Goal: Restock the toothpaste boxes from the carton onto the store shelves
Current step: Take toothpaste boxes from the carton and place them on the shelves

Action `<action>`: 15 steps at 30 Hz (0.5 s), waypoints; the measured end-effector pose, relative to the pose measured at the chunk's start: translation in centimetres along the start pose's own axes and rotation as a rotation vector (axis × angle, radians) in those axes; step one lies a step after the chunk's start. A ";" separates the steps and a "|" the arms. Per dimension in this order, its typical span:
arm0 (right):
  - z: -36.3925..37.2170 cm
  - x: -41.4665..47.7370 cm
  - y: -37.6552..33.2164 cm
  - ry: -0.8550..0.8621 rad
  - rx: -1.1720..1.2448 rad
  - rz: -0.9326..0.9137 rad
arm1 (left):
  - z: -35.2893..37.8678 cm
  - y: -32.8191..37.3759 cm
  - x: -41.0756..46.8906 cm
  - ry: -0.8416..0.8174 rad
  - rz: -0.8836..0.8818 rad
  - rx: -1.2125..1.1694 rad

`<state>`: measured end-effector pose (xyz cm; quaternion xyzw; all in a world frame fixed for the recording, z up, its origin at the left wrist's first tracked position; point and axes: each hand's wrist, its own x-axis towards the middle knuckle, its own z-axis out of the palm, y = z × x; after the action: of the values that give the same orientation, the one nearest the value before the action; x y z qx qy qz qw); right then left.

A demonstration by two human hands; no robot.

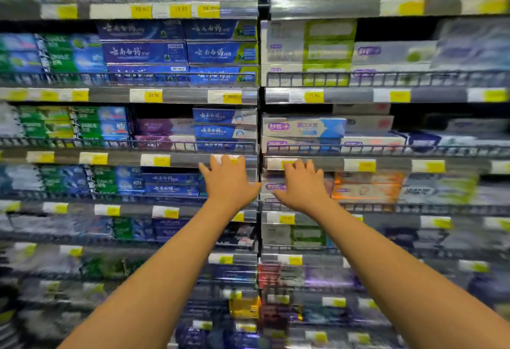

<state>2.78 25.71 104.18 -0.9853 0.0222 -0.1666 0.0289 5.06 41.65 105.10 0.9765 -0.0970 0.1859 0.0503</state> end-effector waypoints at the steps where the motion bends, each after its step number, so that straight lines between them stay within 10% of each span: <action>1: 0.3 -0.8 0.7 -0.011 -0.016 -0.004 | 0.4 0.9 -0.7 -0.020 -0.002 0.011; 15: 11.2 -15.9 20.6 -0.394 0.010 0.056 | 15.2 18.3 -13.3 -0.433 -0.082 0.048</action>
<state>-9.19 6.55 87.09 -0.9978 0.0425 0.0302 0.0421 -5.53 24.03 87.23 0.9976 -0.0615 -0.0282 0.0124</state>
